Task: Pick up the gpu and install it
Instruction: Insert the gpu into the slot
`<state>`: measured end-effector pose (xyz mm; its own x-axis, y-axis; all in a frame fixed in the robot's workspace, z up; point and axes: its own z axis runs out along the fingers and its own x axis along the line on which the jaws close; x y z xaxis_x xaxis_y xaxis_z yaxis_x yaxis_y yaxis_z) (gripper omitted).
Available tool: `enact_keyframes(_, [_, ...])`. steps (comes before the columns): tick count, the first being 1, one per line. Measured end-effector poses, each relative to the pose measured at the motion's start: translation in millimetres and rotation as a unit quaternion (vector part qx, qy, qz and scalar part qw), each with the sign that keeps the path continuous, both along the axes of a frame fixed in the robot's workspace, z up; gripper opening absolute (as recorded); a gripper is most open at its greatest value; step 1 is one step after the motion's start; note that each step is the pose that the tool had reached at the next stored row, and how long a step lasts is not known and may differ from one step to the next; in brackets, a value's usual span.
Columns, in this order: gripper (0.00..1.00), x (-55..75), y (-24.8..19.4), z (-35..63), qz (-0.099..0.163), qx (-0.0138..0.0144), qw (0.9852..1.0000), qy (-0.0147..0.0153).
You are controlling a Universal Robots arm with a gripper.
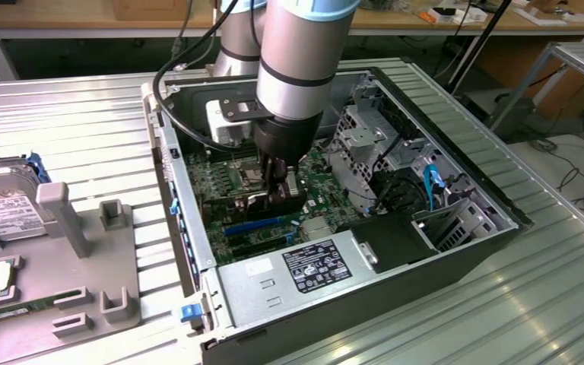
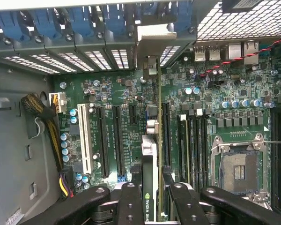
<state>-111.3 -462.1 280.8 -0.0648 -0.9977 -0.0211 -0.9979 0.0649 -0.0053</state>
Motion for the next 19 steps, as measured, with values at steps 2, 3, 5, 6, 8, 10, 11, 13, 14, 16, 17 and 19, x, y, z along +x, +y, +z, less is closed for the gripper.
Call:
enact_keyframes(2, [0.27, 0.0, 0.0, 0.0, 0.000, 0.0000, 1.0000, 0.0000])
enact_keyframes(3, [0.27, 0.0, 0.0, 0.0, 0.000, 0.0000, 1.0000, 0.0000])
enact_keyframes(5, [0.27, 0.0, 0.0, 0.0, 0.000, 0.0000, 1.0000, 0.0000])
enact_keyframes(6, [0.27, 0.0, 0.0, 0.0, 0.000, 0.0000, 1.0000, 0.0000])
enact_keyframes(8, [0.27, 0.0, 0.0, 0.0, 0.001, 0.0000, 1.0000, 0.0000])
enact_keyframes(10, [0.27, 0.0, 0.0, 0.0, 0.008, 0.0000, 1.0000, 0.0000])
enact_keyframes(11, [0.27, -0.1, 0.0, 0.0, 0.011, 0.0000, 0.9999, 0.0000])
enact_keyframes(13, [0.27, 0.0, 0.5, -0.2, 0.020, 0.0002, 0.9998, -0.0001])
enact_keyframes(14, [0.27, 0.0, 0.5, -0.1, 0.026, 0.0001, 0.9997, -0.0001])
enact_keyframes(16, [0.27, 0.0, 0.8, 0.0, 0.032, 0.0001, 0.9995, 0.0000])
enact_keyframes(17, [0.27, 0.0, 0.8, 0.0, 0.032, 0.0001, 0.9995, 0.0000])
enact_keyframes(19, [0.27, 0.5, 1.7, 0.0, 0.032, 0.0000, 0.9995, 0.0002])
